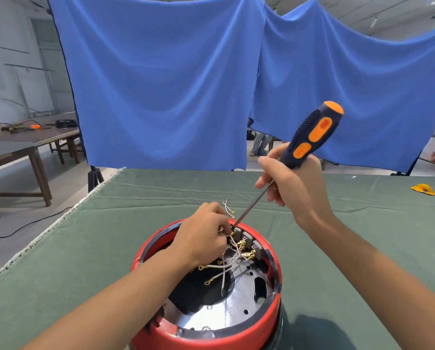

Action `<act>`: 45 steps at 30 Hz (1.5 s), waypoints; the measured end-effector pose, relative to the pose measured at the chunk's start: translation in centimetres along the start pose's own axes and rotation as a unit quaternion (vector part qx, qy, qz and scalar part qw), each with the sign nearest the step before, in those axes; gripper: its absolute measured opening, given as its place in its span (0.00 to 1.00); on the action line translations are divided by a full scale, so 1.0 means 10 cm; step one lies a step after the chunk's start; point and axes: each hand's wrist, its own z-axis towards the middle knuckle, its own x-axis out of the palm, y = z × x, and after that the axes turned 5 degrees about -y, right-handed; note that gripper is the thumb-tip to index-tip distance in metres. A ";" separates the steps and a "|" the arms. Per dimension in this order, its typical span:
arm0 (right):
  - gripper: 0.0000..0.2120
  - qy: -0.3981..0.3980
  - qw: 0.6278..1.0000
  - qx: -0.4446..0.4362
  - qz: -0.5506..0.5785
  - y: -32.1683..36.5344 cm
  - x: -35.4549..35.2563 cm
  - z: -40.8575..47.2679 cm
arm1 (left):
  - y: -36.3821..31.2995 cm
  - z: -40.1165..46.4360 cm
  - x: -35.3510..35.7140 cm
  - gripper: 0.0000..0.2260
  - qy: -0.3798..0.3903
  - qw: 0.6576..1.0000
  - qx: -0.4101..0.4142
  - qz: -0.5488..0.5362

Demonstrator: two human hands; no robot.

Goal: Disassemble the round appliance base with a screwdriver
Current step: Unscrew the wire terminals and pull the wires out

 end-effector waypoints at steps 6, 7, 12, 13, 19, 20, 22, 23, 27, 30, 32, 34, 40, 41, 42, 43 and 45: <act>0.22 -0.052 0.997 -0.032 -0.045 -0.01 0.11 -0.02 | -0.05 0.03 0.00 0.10 0.007 0.997 -0.067 -0.046; 0.22 -0.065 0.996 -0.041 -0.043 -0.01 0.14 -0.03 | -0.07 0.05 -0.01 0.10 0.018 0.996 -0.079 -0.043; 0.23 -0.073 0.992 -0.080 -0.063 0.02 0.20 -0.05 | -0.18 0.20 -0.03 0.11 0.062 0.987 -0.149 -0.025; 0.23 -0.071 0.992 -0.084 -0.067 0.03 0.20 -0.05 | -0.18 0.21 -0.01 0.12 0.059 0.986 -0.152 -0.029; 0.21 -0.069 0.991 -0.094 -0.066 0.02 0.16 -0.06 | -0.04 0.20 0.05 0.09 0.042 0.988 -0.128 -0.081; 0.21 -0.069 0.992 -0.091 -0.061 0.01 0.16 -0.06 | -0.03 0.19 0.05 0.09 0.040 0.988 -0.122 -0.082; 0.21 -0.071 0.993 -0.081 -0.046 0.00 0.16 -0.05 | -0.04 0.18 0.04 0.09 0.035 0.990 -0.111 -0.081; 0.20 -0.073 0.994 -0.072 -0.035 -0.01 0.17 -0.05 | -0.04 0.18 0.04 0.09 0.032 0.991 -0.106 -0.079; 0.20 -0.076 0.994 -0.074 -0.039 -0.02 0.20 -0.06 | -0.04 0.16 0.03 0.10 0.021 0.993 -0.091 -0.075; 0.19 -0.075 0.994 -0.071 -0.039 -0.02 0.19 -0.06 | -0.04 0.15 0.04 0.11 0.020 0.992 -0.089 -0.084; 0.17 -0.078 0.995 -0.061 -0.029 -0.02 0.18 -0.06 | -0.03 0.15 0.05 0.11 0.018 0.993 -0.086 -0.083; 0.17 -0.078 0.994 -0.065 -0.026 -0.02 0.18 -0.06 | -0.03 0.15 0.05 0.11 0.017 0.993 -0.085 -0.082; 0.21 -0.054 0.989 -0.132 -0.047 0.01 0.23 -0.16 | -0.05 0.14 0.06 0.10 0.020 0.991 -0.100 -0.086; 0.21 -0.046 0.988 -0.143 -0.048 0.01 0.25 -0.18 | -0.05 0.14 0.05 0.10 0.019 0.991 -0.103 -0.089; 0.21 -0.038 0.986 -0.153 -0.052 0.01 0.26 -0.21 | -0.05 0.15 0.05 0.10 0.018 0.990 -0.107 -0.092; 0.21 -0.032 0.984 -0.162 -0.058 0.01 0.28 -0.22 | -0.04 0.15 0.05 0.10 0.017 0.989 -0.111 -0.098; 0.20 -0.030 0.981 -0.177 -0.076 0.01 0.31 -0.23 | -0.04 0.15 0.06 0.11 0.017 0.986 -0.120 -0.111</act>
